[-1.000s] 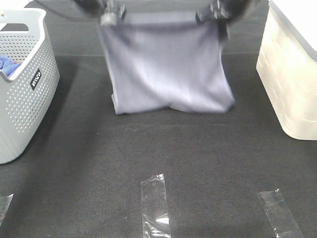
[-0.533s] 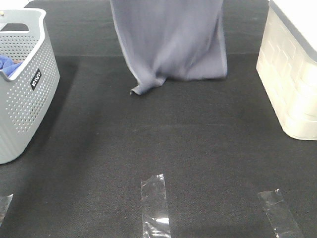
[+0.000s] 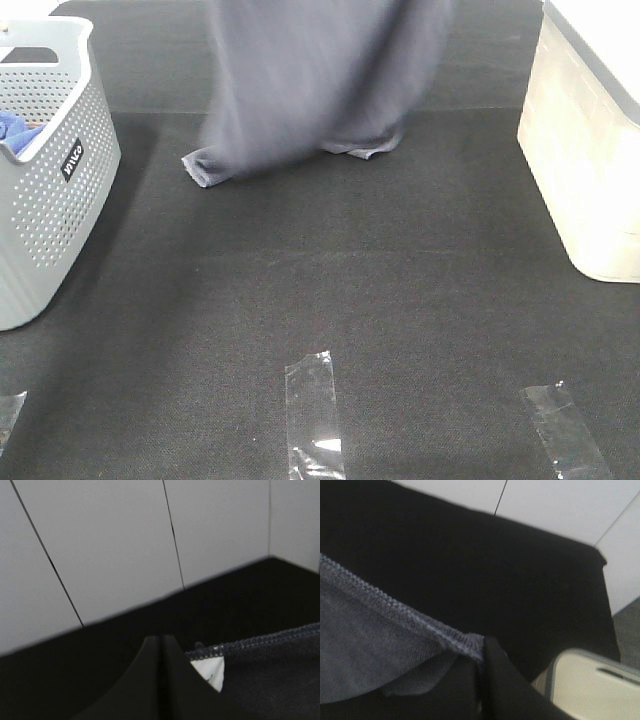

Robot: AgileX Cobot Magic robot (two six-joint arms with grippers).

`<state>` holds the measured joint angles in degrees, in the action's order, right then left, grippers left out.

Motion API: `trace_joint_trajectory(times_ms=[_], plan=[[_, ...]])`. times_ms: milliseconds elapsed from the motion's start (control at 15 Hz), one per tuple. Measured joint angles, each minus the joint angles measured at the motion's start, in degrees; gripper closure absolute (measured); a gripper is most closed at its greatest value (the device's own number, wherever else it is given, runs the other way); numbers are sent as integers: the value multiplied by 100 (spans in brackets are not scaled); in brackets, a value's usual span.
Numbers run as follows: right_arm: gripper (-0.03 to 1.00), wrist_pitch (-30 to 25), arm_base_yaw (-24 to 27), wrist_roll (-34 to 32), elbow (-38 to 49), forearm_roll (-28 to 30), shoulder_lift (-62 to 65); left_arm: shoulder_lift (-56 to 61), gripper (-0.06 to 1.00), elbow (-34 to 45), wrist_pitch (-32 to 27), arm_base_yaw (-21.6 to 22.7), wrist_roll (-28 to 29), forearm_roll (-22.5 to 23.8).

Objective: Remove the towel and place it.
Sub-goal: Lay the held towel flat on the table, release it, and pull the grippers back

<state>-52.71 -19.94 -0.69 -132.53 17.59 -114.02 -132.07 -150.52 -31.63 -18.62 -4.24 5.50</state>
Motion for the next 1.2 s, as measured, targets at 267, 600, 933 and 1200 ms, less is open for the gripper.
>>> trace_joint_trajectory(times_ms=[267,600,933,1200], plan=[[97,-1501,40,109,613,-390,0,-34,94,69,-3060,6,6,-1043],[97,-1616,69,206,1295,-1014,252,115,94,413,-3741,80,92,-1295],[97,-1639,120,206,3633,-1484,1352,1358,94,2876,-3741,-338,115,-1295],[97,-1633,120,206,5306,-1965,2315,2510,94,5031,-3741,-848,309,-1266]])
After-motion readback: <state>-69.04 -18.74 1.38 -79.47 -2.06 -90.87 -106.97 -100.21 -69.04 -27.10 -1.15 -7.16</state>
